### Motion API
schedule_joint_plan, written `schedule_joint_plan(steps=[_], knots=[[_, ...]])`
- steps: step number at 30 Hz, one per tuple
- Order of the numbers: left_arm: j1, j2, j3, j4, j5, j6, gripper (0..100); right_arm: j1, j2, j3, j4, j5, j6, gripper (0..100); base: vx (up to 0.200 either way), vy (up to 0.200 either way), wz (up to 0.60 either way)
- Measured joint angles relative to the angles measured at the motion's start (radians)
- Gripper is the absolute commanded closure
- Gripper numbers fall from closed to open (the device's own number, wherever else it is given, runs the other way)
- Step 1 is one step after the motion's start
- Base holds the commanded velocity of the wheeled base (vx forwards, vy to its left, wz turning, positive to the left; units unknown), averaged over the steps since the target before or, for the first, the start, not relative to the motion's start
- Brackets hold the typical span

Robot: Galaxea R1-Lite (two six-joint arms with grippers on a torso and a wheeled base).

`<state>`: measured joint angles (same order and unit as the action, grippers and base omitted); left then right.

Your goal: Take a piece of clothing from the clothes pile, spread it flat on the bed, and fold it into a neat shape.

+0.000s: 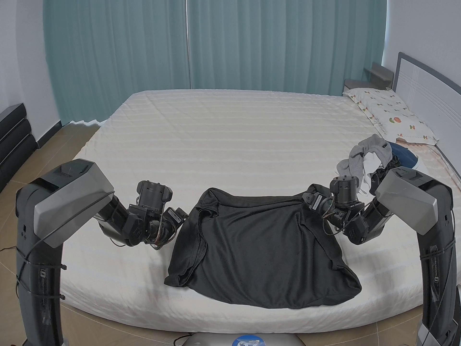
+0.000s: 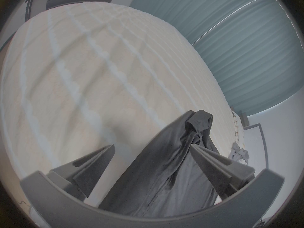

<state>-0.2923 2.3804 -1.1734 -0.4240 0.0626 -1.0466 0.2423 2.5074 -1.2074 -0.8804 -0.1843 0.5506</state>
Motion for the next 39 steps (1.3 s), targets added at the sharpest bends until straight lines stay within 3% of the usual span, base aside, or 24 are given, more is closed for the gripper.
schedule_joint_plan(steps=[10, 15, 16, 20, 28, 39], knots=[[-0.013, -0.093, 0.249, -0.288, -0.046, -0.044, 0, 0.052, 0.007, -0.049, 0.161, -0.053, -0.021, 0, 0.000, 0.000, 0.00], [-0.012, -0.108, 0.317, -0.327, -0.053, -0.049, 0, 0.066, 0.044, -0.135, 0.243, -0.086, -0.030, 0, 0.000, 0.000, 0.00], [-0.012, -0.109, 0.322, -0.327, -0.054, -0.050, 0, 0.068, 0.053, -0.150, 0.256, -0.094, -0.031, 100, 0.000, 0.000, 0.00], [-0.007, -0.113, 0.340, -0.331, -0.057, -0.053, 0, 0.070, 0.087, -0.206, 0.292, -0.137, -0.039, 100, 0.000, 0.000, 0.00], [-0.005, -0.113, 0.353, -0.331, -0.056, -0.050, 0, 0.028, 0.070, -0.208, 0.287, -0.130, -0.042, 100, 0.000, 0.000, 0.00], [-0.007, -0.110, 0.376, -0.327, -0.054, -0.015, 0, -0.110, 0.020, -0.203, 0.108, 0.005, -0.068, 100, 0.000, 0.000, 0.00]])
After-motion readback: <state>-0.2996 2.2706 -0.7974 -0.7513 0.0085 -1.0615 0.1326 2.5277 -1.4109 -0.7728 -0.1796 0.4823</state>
